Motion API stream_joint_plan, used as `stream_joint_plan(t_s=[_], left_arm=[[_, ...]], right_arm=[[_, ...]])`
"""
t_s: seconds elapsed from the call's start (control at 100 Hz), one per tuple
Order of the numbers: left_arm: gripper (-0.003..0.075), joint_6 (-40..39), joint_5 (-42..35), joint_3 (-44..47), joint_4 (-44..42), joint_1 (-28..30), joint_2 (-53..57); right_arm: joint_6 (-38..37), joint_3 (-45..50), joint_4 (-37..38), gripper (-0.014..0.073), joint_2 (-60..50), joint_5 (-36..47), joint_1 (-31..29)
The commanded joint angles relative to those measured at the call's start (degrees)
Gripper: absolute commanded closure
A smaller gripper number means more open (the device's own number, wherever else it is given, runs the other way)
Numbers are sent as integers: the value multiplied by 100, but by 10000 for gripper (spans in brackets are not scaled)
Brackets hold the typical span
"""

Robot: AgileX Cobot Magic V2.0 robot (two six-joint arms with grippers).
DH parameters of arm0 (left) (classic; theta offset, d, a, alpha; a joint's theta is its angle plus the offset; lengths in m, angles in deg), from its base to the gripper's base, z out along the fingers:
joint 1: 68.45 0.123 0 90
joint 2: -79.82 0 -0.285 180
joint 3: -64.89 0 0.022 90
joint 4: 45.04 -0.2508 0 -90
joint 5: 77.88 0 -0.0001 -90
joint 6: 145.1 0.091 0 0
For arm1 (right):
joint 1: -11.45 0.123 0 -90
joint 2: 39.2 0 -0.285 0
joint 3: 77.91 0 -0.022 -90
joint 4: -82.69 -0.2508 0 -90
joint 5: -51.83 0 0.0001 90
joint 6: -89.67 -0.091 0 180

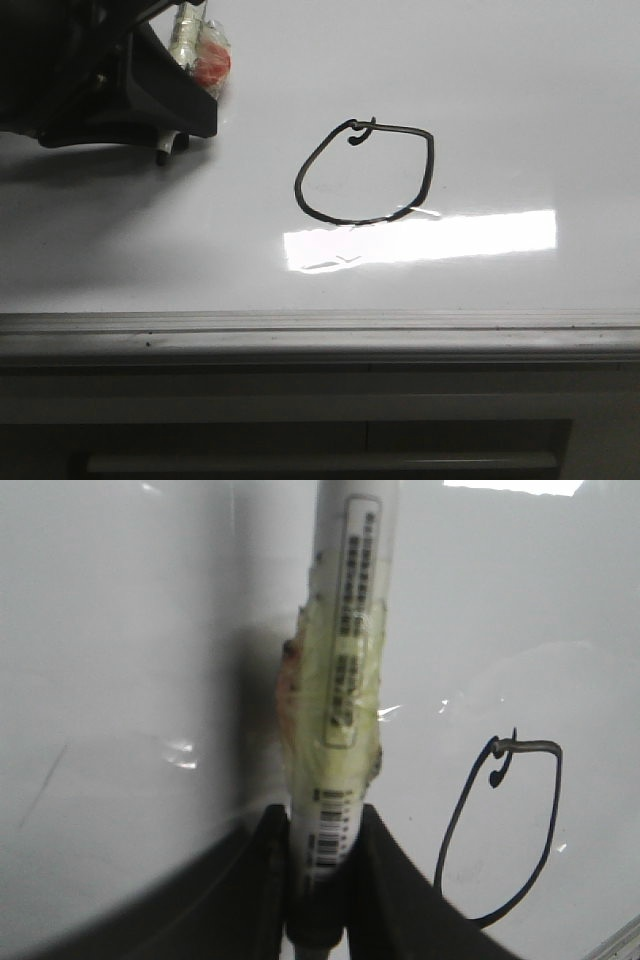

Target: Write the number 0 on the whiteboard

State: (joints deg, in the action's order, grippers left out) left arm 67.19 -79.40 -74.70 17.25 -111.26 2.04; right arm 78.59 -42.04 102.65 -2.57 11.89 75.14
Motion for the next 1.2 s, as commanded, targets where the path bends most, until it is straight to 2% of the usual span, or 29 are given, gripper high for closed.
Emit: stream_joint_plan(t_s=[0.0, 0.1, 0.27, 0.47, 0.52, 0.64, 0.73, 0.87, 0.94, 1.06, 1.13, 1.19], left_arm=[[735, -27, -453, -118, 51, 32, -36], [682, -27, -453, -118, 51, 32, -63], [505, -27, -453, -118, 51, 32, -225], [426, -27, -422, -118, 103, 32, -437], [364, -27, -422, -118, 103, 32, -437], [162, -27, -430, -129, 103, 32, -410], [96, -27, -350, -129, 103, 32, -260], [104, -16, -165, -129, 92, 20, 347], [134, -5, -84, -129, -63, 20, 802], [258, -5, 152, -118, -561, 20, 1781], [365, -5, 418, -118, -1140, 20, 2322], [488, -5, 770, -118, -1693, 20, 2918]], right_arm=[[-39, -134, 122, 662, 14, 448, -38], [-39, -134, 122, 662, 14, 448, -38], [-42, -134, 122, 662, 14, 510, -38], [-53, -134, 122, 662, 14, 530, -38], [-53, -134, 122, 662, 14, 530, -38], [-53, -134, 122, 662, 14, 530, -38], [-53, -134, 151, 662, 14, 542, -38], [-53, -134, 304, 662, 14, 809, -38], [-53, -134, 520, 662, 14, 984, -38], [-53, -134, 810, 662, 14, 1038, -38], [-53, -126, 943, 662, 14, 1038, -38], [-53, -126, 1014, 662, 14, 1051, -38]])
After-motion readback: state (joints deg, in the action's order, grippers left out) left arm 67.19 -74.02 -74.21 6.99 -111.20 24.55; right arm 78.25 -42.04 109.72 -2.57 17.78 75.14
